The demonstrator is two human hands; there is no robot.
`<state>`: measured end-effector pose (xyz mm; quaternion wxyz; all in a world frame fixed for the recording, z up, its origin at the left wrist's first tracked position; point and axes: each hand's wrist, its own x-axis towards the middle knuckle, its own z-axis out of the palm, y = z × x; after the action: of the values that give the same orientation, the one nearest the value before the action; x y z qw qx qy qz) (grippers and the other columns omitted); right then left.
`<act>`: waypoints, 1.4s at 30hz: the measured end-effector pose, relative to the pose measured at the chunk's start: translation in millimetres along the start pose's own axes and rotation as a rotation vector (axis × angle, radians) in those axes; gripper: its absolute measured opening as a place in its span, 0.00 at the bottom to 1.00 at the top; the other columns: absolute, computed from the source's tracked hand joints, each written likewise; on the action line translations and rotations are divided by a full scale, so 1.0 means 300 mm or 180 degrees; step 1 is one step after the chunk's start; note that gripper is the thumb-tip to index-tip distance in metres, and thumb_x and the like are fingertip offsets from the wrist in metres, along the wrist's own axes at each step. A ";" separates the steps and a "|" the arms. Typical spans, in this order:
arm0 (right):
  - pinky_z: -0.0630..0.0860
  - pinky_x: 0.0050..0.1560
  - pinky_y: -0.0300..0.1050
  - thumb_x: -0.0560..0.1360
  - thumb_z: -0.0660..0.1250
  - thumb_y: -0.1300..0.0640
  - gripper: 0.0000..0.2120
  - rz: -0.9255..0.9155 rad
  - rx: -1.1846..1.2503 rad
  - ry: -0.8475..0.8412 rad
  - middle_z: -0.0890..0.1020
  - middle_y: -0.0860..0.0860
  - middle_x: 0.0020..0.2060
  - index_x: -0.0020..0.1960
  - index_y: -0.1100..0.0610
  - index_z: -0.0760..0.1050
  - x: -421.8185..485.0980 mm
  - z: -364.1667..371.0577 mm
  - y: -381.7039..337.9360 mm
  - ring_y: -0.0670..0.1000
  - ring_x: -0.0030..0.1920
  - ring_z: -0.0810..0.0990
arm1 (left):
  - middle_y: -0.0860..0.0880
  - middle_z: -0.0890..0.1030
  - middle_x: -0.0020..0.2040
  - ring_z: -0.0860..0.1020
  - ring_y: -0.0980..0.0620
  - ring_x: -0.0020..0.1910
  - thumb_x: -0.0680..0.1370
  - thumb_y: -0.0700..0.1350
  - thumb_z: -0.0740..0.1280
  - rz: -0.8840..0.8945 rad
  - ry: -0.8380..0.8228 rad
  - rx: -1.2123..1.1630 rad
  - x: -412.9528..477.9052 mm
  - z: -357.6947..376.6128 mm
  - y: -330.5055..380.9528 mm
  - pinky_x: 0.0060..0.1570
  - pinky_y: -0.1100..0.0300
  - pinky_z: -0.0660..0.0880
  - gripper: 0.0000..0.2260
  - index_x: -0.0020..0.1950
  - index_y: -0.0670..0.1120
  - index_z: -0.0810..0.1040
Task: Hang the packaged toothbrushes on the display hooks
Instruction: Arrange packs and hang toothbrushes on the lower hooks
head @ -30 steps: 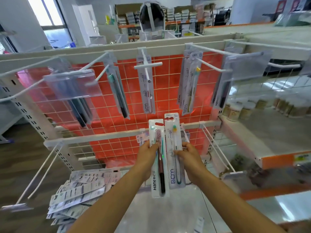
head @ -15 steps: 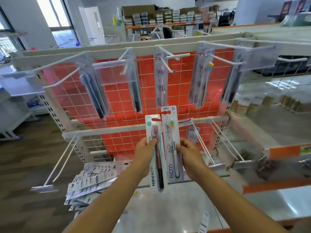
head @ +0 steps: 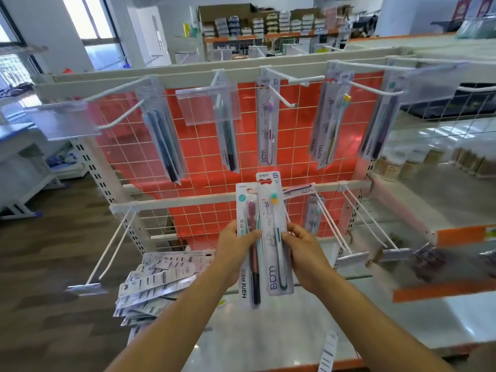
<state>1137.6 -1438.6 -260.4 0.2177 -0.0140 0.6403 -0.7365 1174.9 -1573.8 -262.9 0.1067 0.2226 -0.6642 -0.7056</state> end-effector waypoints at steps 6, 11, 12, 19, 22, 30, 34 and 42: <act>0.79 0.39 0.45 0.81 0.59 0.61 0.08 0.0030 -0.0006 -0.0038 0.85 0.55 0.44 0.52 0.57 0.78 0.034 -0.006 -0.022 0.52 0.42 0.84 | 0.43 0.85 0.49 0.84 0.44 0.49 0.80 0.39 0.65 0.0033 0.0080 -0.0219 0.011 0.012 0.019 0.49 0.50 0.81 0.05 0.53 0.43 0.79; 0.77 0.35 0.42 0.81 0.58 0.61 0.10 0.0086 -0.0055 -0.0168 0.85 0.54 0.42 0.51 0.57 0.78 0.059 0.002 -0.039 0.51 0.39 0.84 | 0.43 0.85 0.49 0.83 0.44 0.49 0.81 0.40 0.63 -0.0048 0.0281 -0.0372 0.018 0.008 0.030 0.46 0.52 0.80 0.06 0.54 0.43 0.79; 0.77 0.36 0.42 0.81 0.58 0.61 0.10 0.0105 -0.0073 -0.0190 0.85 0.54 0.42 0.51 0.57 0.78 0.063 0.006 -0.039 0.51 0.40 0.84 | 0.43 0.85 0.48 0.83 0.45 0.49 0.81 0.40 0.63 -0.0065 0.0318 -0.0389 0.020 0.004 0.027 0.46 0.53 0.80 0.06 0.54 0.43 0.79; 0.79 0.47 0.50 0.81 0.59 0.60 0.09 0.0193 -0.0169 -0.0322 0.85 0.56 0.47 0.53 0.57 0.78 0.076 0.019 -0.030 0.57 0.49 0.83 | 0.47 0.85 0.45 0.83 0.49 0.45 0.82 0.40 0.62 -0.0082 0.0526 -0.0396 0.017 -0.012 0.013 0.43 0.57 0.78 0.07 0.50 0.45 0.80; 0.80 0.48 0.51 0.81 0.59 0.59 0.09 0.0209 -0.0203 -0.0350 0.85 0.56 0.46 0.53 0.58 0.78 0.078 0.001 -0.033 0.57 0.48 0.84 | 0.44 0.85 0.49 0.82 0.43 0.52 0.82 0.41 0.61 -0.0154 0.0580 -0.0393 0.020 0.004 0.013 0.53 0.47 0.79 0.08 0.51 0.45 0.80; 0.78 0.42 0.46 0.81 0.59 0.62 0.09 0.0168 0.0047 -0.0358 0.85 0.56 0.45 0.54 0.60 0.78 0.077 -0.094 -0.050 0.53 0.43 0.84 | 0.41 0.84 0.51 0.82 0.40 0.53 0.83 0.42 0.59 -0.0180 0.0429 -0.0426 0.018 0.092 0.023 0.55 0.43 0.79 0.10 0.56 0.41 0.78; 0.78 0.39 0.43 0.81 0.58 0.62 0.10 0.0129 0.0166 -0.0322 0.85 0.54 0.43 0.54 0.59 0.78 0.073 -0.156 -0.057 0.50 0.41 0.84 | 0.40 0.84 0.50 0.82 0.38 0.52 0.83 0.43 0.59 -0.0170 0.0330 -0.0408 0.020 0.151 0.021 0.56 0.41 0.78 0.11 0.55 0.40 0.79; 0.78 0.38 0.44 0.80 0.59 0.62 0.09 0.0061 0.0276 -0.0186 0.86 0.54 0.42 0.53 0.59 0.78 0.058 -0.249 -0.077 0.51 0.40 0.84 | 0.44 0.85 0.50 0.83 0.44 0.50 0.77 0.36 0.68 -0.0057 0.0098 -0.0069 0.016 0.256 0.022 0.53 0.47 0.80 0.08 0.55 0.43 0.79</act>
<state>1092.3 -1372.4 -256.4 0.2437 -0.0199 0.6013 -0.7607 1134.6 -1508.3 -255.8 0.1130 0.2382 -0.6528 -0.7102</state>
